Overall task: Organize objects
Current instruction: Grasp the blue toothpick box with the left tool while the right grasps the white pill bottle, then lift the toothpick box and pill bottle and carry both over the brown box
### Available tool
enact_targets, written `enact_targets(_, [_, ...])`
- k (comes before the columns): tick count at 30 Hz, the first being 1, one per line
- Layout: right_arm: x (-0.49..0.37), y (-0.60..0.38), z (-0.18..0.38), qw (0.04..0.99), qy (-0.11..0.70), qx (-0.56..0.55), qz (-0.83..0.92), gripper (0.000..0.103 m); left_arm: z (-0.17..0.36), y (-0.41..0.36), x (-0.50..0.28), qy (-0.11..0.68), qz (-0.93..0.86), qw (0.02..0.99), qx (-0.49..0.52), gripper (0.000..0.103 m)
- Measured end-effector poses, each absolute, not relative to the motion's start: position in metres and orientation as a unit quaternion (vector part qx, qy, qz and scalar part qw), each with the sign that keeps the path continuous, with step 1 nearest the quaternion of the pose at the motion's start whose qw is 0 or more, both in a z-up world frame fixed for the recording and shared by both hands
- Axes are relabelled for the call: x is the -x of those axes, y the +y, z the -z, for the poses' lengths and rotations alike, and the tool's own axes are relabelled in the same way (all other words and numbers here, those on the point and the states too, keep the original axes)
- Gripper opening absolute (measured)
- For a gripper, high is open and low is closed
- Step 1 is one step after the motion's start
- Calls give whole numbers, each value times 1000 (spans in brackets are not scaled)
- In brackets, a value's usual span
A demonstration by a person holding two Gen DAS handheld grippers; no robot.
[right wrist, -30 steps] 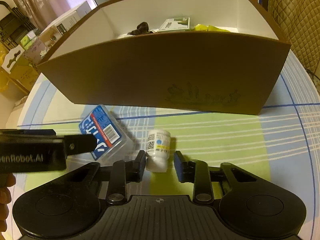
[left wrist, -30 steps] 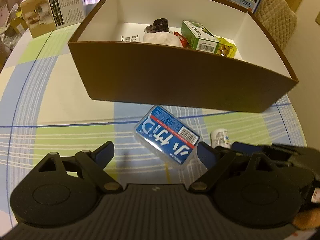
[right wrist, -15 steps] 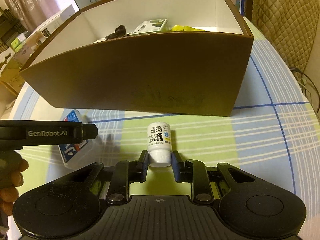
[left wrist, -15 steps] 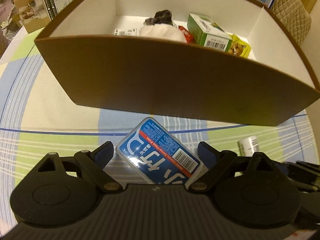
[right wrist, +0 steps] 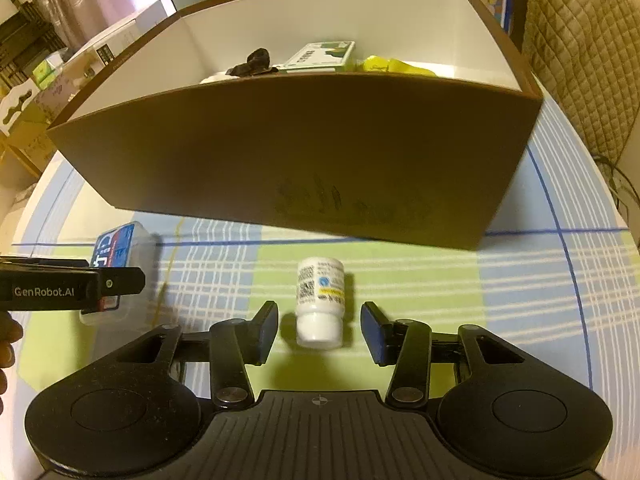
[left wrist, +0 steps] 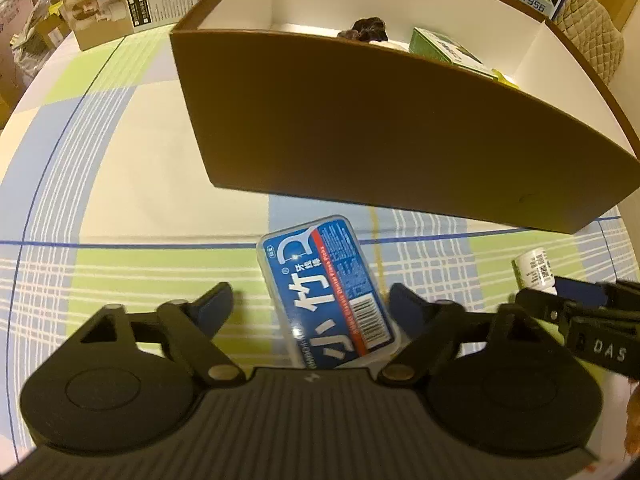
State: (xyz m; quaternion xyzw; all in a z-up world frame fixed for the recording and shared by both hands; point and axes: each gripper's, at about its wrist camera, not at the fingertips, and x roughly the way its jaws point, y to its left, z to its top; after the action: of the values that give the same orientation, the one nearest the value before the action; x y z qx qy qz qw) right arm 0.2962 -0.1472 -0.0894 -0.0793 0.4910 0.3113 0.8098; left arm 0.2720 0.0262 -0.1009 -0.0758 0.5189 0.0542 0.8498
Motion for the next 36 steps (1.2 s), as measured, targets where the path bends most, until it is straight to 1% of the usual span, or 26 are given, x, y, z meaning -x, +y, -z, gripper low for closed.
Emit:
enact_targets(2, [-298, -144, 90, 811, 489, 81, -311, 43, 100, 26, -273, 518, -48, 852, 63, 71])
enact_targets(4, [-299, -141, 92, 810, 489, 82, -313, 43, 99, 23, -275, 518, -40, 853, 50, 61])
enact_targets(6, [-298, -139, 93, 810, 485, 87, -318, 40, 99, 20, -278, 519, -32, 853, 48, 60])
enact_targets(8, [-294, -136, 94, 809, 481, 98, -323, 24, 99, 17, -279, 519, -29, 853, 49, 60])
enact_targets(11, [-284, -136, 95, 807, 475, 107, -334, 24, 98, 12, -274, 516, -20, 855, 44, 57])
enact_targets(20, [-249, -143, 93, 788, 486, 120, -359, 24, 96, 5, -242, 522, 5, 852, 29, 57])
enact_targets(27, [-214, -153, 92, 774, 489, 137, -378, 24, 93, 2, -202, 530, 34, 847, 23, 53])
enact_targets(36, [-186, -161, 94, 770, 488, 142, -386, 24, 89, -3, -163, 538, 50, 841, 20, 53])
